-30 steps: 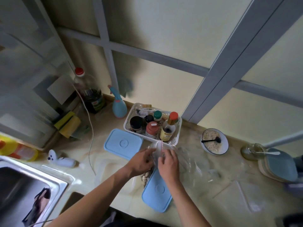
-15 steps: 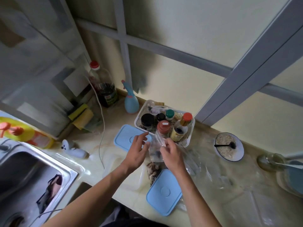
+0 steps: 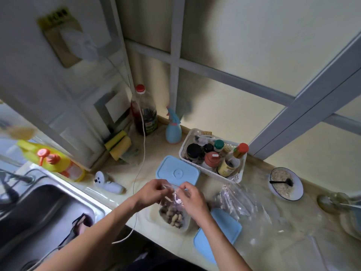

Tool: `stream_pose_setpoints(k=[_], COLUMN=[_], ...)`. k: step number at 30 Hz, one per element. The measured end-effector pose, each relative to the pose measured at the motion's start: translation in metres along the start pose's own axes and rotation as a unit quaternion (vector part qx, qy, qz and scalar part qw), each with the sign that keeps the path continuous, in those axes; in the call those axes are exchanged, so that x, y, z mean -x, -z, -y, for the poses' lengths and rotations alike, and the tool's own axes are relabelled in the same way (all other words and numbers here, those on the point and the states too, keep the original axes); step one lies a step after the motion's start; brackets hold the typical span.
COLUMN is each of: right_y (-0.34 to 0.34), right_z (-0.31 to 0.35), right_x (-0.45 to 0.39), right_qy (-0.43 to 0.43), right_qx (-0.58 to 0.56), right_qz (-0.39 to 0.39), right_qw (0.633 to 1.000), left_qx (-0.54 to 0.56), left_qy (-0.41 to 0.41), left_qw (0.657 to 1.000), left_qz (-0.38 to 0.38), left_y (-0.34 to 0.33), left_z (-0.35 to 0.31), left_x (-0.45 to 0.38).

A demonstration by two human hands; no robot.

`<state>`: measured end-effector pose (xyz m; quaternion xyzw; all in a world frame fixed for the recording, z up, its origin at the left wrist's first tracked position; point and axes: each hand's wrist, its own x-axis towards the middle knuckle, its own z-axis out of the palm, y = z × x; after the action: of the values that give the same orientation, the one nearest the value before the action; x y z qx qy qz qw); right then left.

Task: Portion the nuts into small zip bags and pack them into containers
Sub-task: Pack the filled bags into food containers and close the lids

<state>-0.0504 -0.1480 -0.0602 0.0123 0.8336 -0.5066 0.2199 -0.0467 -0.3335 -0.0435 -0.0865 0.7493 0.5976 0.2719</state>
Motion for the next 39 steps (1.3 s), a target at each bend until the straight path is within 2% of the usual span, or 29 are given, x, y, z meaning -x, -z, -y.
stream_pose_setpoints(k=[2,4,5,7,9,11,14,17,20,23,25,27,29,34,36,39], right_y=[-0.019,-0.033,-0.039,-0.045,-0.05,-0.055,-0.064,-0.069,-0.066,-0.059,-0.052,-0.04,-0.024,0.011,0.018,0.03], right_z=[-0.008,-0.017,-0.02,-0.018,-0.016,-0.017,-0.024,-0.039,-0.048,-0.052,-0.055,-0.061,-0.071,-0.109,-0.116,-0.105], right_x=[0.0,0.002,0.003,0.009,0.012,0.012,0.016,0.02,0.022,0.028,0.032,0.035,0.037,0.043,0.046,0.046], right_qy=[-0.018,0.009,0.038,0.1,0.13,0.091,-0.002,-0.034,-0.008,0.02,0.04,0.034,-0.012,-0.098,-0.103,-0.112], right_qx=[0.05,0.185,0.262,0.341,0.381,0.366,0.372,0.351,0.331,0.301,0.296,0.303,0.312,0.371,0.388,0.378], right_qz=[-0.014,-0.053,-0.08,-0.124,-0.127,-0.067,0.043,0.096,0.082,-0.018,-0.128,-0.23,-0.274,-0.26,-0.249,-0.232], right_qw=[0.998,0.981,0.961,0.927,0.907,0.924,0.927,0.931,0.94,0.953,0.946,0.924,0.91,0.886,0.881,0.889], left_qx=[-0.023,-0.041,-0.079,-0.201,-0.283,-0.343,-0.416,-0.504,-0.606,-0.655,-0.652,-0.638,-0.632,-0.614,-0.623,-0.606], left_qy=[0.052,0.083,0.076,0.016,-0.064,-0.124,-0.14,-0.073,-0.056,-0.045,-0.061,-0.126,-0.179,-0.216,-0.204,-0.177], left_qw=[0.998,0.994,0.991,0.972,0.945,0.918,0.896,0.857,0.785,0.746,0.752,0.759,0.753,0.757,0.753,0.774], left_qz=[-0.023,-0.057,-0.077,-0.123,-0.153,-0.158,-0.063,0.082,0.118,0.111,0.079,0.01,-0.041,-0.049,-0.059,-0.052], left_y=[0.002,0.0,-0.002,-0.005,-0.007,-0.008,-0.006,-0.008,-0.016,-0.024,-0.027,-0.028,-0.027,-0.029,-0.031,-0.031], left_z=[0.018,0.037,0.044,0.054,0.06,0.061,0.063,0.065,0.07,0.074,0.076,0.077,0.08,0.087,0.085,0.091], left_x=[-0.002,-0.006,-0.008,-0.009,-0.007,-0.004,-0.003,-0.004,-0.007,-0.009,-0.009,-0.008,-0.005,-0.007,-0.01,-0.01])
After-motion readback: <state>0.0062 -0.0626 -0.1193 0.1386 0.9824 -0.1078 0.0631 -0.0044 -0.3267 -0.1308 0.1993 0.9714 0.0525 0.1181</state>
